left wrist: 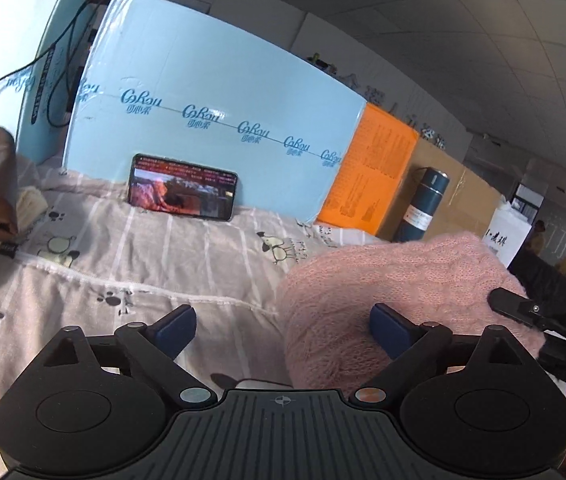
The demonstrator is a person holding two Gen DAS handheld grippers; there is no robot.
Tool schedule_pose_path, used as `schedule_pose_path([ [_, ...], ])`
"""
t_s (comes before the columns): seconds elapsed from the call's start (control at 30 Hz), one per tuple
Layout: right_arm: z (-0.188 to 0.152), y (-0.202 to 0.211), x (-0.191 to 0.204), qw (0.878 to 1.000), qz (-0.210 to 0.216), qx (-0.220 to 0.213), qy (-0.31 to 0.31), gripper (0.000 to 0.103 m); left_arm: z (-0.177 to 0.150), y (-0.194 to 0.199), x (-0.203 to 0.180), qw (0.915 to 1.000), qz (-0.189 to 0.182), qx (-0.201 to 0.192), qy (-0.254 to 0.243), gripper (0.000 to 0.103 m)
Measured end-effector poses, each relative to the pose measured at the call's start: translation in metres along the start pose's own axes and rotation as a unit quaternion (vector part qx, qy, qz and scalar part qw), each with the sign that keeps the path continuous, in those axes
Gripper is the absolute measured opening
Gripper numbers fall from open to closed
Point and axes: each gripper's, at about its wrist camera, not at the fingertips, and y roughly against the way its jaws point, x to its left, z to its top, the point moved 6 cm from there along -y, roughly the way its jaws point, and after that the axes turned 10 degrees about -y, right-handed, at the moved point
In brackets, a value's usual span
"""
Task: Fold clothes
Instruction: 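Press the folded cardigan with the left gripper while the right gripper releases it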
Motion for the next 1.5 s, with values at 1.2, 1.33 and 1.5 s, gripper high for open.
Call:
schedule_pose_path([
  [1.2,-0.018,0.008,-0.07,0.988,-0.151,-0.001,-0.004,0.09,-0.008,-0.065,-0.015,0.9893,-0.105,0.075,0.067,0.101],
  [1.33,-0.021,0.005,-0.067,0.987,-0.158,0.005,0.009,0.094,-0.006,-0.061,-0.009,0.9904,-0.089,0.074,0.075,0.101],
  [1.5,-0.022,0.001,-0.065,0.986,-0.166,0.014,0.021,0.096,-0.008,-0.061,-0.009,0.9852,-0.122,0.086,0.083,0.101],
])
